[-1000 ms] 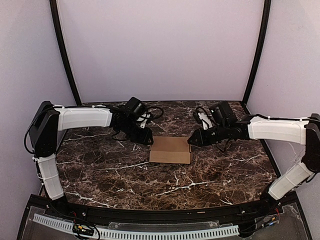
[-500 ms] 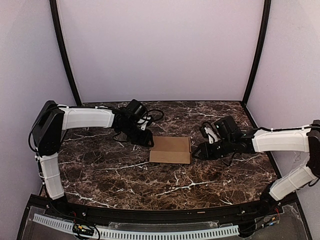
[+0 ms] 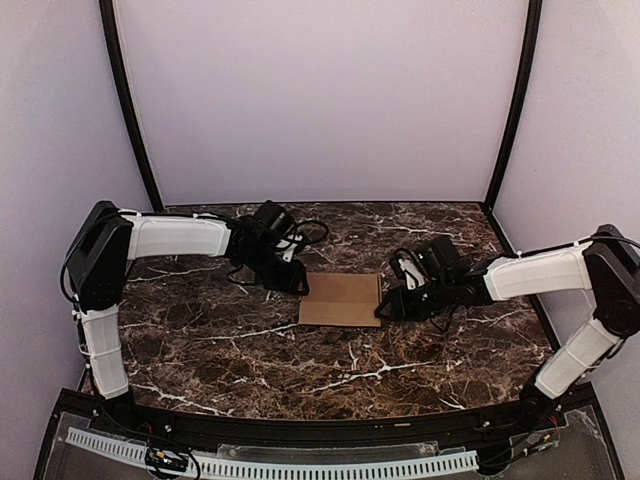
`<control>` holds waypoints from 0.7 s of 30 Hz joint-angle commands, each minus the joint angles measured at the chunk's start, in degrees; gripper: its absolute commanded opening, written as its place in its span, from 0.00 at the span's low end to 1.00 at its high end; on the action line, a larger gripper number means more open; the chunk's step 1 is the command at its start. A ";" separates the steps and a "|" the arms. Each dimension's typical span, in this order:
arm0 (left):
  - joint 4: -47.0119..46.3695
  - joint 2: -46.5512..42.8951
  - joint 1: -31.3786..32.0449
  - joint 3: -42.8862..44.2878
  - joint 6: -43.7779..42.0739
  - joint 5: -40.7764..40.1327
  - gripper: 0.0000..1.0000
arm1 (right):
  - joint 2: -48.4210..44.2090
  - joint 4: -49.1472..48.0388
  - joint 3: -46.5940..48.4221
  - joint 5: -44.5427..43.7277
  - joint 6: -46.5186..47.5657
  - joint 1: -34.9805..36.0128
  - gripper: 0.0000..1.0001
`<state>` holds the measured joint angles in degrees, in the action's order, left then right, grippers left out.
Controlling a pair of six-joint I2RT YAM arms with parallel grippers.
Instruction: Fold the paper box
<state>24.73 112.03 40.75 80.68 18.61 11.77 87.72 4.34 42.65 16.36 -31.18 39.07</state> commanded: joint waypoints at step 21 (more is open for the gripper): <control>-1.17 0.92 1.11 -0.18 0.79 2.02 0.28 | 6.54 -4.08 2.40 2.17 0.61 0.55 0.32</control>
<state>23.18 112.33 41.23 80.68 18.96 13.26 93.14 1.23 44.49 17.39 -30.74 39.07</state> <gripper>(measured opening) 0.283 0.341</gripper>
